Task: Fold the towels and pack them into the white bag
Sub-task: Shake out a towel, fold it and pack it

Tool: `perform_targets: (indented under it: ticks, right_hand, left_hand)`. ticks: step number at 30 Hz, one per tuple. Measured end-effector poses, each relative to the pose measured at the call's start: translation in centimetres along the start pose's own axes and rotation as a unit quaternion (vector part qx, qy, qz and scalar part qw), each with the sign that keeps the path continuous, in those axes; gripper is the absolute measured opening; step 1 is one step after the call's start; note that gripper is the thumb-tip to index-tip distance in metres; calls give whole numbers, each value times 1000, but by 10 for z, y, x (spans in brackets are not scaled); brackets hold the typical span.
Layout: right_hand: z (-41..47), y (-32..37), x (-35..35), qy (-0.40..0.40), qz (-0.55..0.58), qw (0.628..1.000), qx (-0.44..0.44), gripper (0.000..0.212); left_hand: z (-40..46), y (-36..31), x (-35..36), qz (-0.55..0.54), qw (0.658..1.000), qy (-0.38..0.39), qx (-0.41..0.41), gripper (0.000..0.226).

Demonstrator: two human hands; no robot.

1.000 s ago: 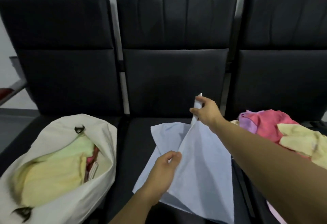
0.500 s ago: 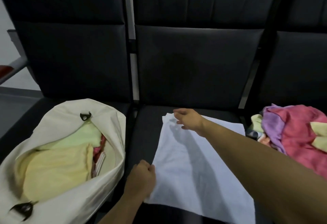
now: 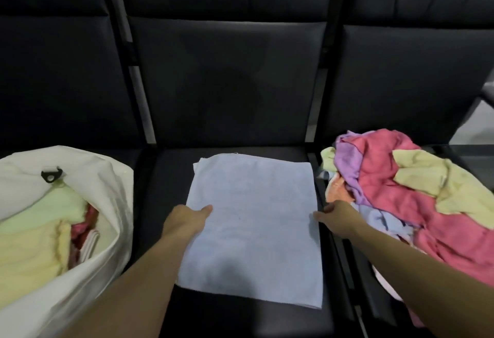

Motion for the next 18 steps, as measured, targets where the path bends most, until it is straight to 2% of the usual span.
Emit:
perform_targets:
  ticks: [4,6,11,14,15,18]
  right_hand:
    - [-3,-14,19,27,110,991,71,49]
    - [0,-13,24,29,79,995,50,52]
    - [-4,-6,26,67,56,996,3,51]
    - [-12,-7,21,68,151,986,-16,55]
    - [-17,-6,15,61,191,979,-19,55]
    - [-32,3,-6,15,318,946,-67,49]
  left_hand:
    - [2,-5,10,-71,997,-4,44,41]
    - [-2,-1,12,-117,991,-22,65,29]
    - [-25,0,3,-262,962,-21,69,18]
    - [-32,-1,-10,-316,943,-33,99,12]
    - [-33,-1,-15,-325,938,-38,116,16]
    - [-34,-2,-28,-326,931,-64,154,62]
Point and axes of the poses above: each hand's wrist, its own z-axis towards the middle knuckle, its own x-axis out of the palm, y = z × x, the point moved 2 cm from there along z, towards the middle knuckle, and after that the axes turned 9 degrees about x, right-handed, at the moved point
